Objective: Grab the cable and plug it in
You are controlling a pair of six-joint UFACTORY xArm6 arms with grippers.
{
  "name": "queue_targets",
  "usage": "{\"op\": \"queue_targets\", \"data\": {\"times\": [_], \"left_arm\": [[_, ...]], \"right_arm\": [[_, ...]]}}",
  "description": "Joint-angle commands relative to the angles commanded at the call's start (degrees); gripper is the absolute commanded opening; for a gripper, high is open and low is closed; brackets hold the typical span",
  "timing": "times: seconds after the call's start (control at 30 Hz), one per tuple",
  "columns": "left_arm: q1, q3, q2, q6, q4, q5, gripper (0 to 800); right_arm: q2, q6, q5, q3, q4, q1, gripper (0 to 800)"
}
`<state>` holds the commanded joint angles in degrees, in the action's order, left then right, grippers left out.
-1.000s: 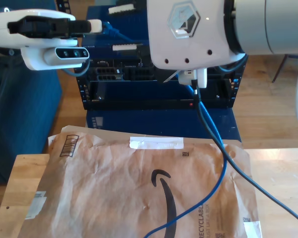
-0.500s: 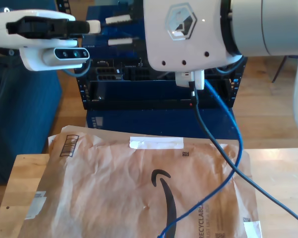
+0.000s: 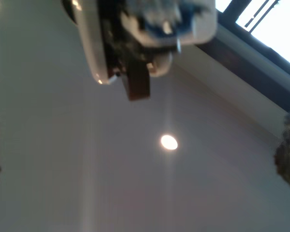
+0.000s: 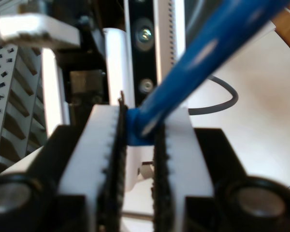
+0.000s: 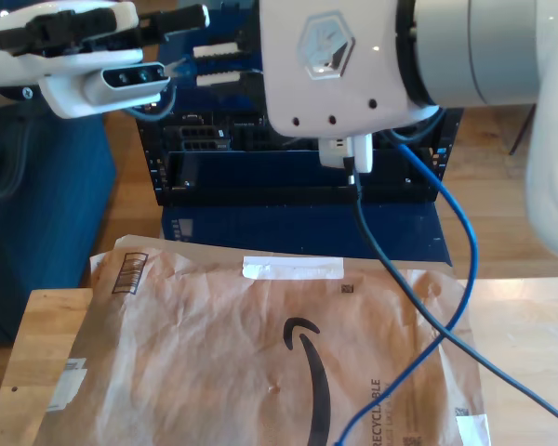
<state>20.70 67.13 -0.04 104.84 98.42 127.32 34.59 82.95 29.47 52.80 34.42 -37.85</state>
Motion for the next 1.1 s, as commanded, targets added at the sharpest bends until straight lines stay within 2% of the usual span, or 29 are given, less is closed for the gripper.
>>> {"op": "queue_targets", "data": {"times": [0.1, 0.2, 0.3, 0.4, 0.47, 0.5, 0.63, 0.83, 0.9, 0.97, 1.1], "left_arm": [[3.96, 0.35, 0.00, -3.43, -3.25, -5.10, 798], [5.54, 0.79, -0.18, -8.53, -12.22, -10.64, 798], [6.86, 0.88, -0.35, -12.31, -18.90, -14.15, 798], [8.97, 2.02, -0.35, -14.77, -25.32, -14.68, 798], [11.08, 4.66, -0.70, -16.88, -33.32, -14.68, 798], [11.78, 5.36, -1.41, -17.67, -37.36, -14.68, 798], [12.48, 5.54, -7.03, -20.48, -50.81, -14.68, 798], [18.29, 5.10, -7.56, -30.24, -69.36, -14.77, 799], [20.75, 3.78, -7.56, -36.13, -72.97, -14.59, 799], [25.41, -0.62, -8.26, -41.49, -74.90, -14.68, 799], [29.19, -7.82, -12.75, -47.21, -81.05, -14.68, 799]], "right_arm": [[-2.64, 0.09, 0.00, 0.09, -0.09, 2.29, 4], [-3.16, 0.26, 0.00, 0.09, 0.09, 7.82, 4], [-3.78, 2.29, 0.18, 0.26, -0.09, 12.75, 4], [-4.66, 2.46, 0.26, 0.00, -0.70, 15.38, 4], [-5.45, 2.46, 0.26, -0.09, -1.41, 16.62, 4], [-6.07, 2.55, 0.26, -0.09, -2.11, 17.14, 4], [-8.00, 2.99, 0.18, -1.14, -4.66, 17.49, 6], [-10.11, 3.34, -0.09, -2.99, -5.27, 19.78, 6], [-10.55, 3.34, -0.79, -3.52, -5.36, 20.31, 6], [-10.55, 3.25, -2.99, -5.19, -6.51, 20.66, 6], [-10.20, 3.25, -4.84, -7.47, -7.38, 20.75, 6]]}}
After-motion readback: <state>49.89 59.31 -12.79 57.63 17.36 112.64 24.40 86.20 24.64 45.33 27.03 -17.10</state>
